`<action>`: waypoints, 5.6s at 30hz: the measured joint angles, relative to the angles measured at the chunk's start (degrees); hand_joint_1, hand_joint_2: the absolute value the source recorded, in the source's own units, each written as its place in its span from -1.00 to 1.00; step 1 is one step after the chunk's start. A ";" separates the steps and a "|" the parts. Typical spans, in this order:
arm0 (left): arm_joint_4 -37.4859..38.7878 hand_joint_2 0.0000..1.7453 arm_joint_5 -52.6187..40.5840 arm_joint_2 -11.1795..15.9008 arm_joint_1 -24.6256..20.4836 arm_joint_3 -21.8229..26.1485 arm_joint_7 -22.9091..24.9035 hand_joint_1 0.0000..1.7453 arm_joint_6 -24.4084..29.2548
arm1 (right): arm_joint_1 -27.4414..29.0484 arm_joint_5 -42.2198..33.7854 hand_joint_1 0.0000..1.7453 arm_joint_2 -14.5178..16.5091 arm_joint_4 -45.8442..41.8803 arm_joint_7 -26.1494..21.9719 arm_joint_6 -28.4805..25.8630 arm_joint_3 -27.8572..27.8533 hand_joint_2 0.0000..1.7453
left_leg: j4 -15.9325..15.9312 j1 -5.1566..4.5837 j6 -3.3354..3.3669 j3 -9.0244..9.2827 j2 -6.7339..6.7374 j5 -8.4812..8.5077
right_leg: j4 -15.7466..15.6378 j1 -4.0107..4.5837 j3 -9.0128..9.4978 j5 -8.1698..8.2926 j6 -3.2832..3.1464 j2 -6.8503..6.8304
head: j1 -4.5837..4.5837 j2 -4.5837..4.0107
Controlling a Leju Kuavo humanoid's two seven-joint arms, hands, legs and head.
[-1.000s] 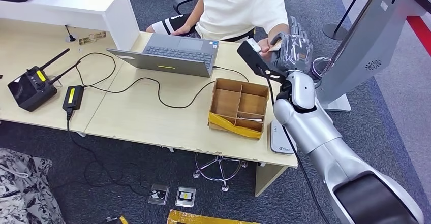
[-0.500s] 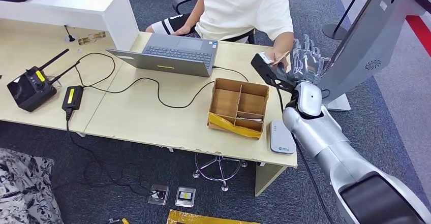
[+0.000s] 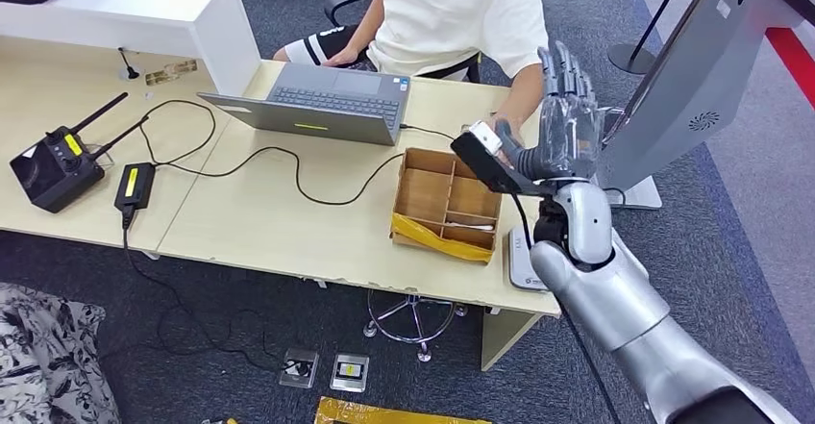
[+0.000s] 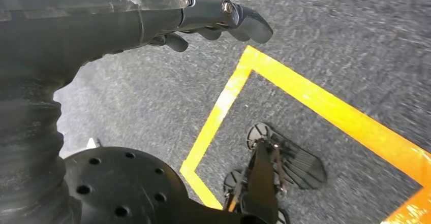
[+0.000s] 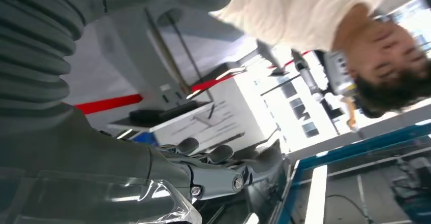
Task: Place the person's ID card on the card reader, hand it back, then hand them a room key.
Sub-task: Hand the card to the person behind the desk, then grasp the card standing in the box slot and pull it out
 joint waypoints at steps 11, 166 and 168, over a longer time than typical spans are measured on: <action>0.13 1.00 0.11 1.06 0.29 0.00 -1.62 -1.00 0.80 | 16.79 -8.37 -1.00 -3.91 -25.66 -3.93 11.36 2.04 1.00 | -0.01 -0.01 0.00 0.00 0.10 -0.08 | -0.04 -0.02 0.02 -0.02 0.03 0.06 | 0.01 0.00; 1.11 1.00 -13.76 0.79 -1.63 -1.05 -3.27 -1.00 3.97 | 8.92 9.85 -1.00 3.41 12.04 8.81 10.03 1.29 1.00 | -0.01 -0.03 0.03 -0.20 0.16 -0.07 | -0.03 -0.03 -0.22 0.00 0.05 0.22 | 0.03 0.00; 1.12 1.00 -13.79 0.79 -1.57 -1.04 -3.43 -1.00 3.97 | 9.35 10.71 -1.00 2.74 10.32 9.48 8.83 0.73 1.00 | -0.01 -0.04 0.03 -0.20 0.16 -0.07 | -0.03 -0.04 -0.22 0.00 0.05 0.22 | 0.03 0.00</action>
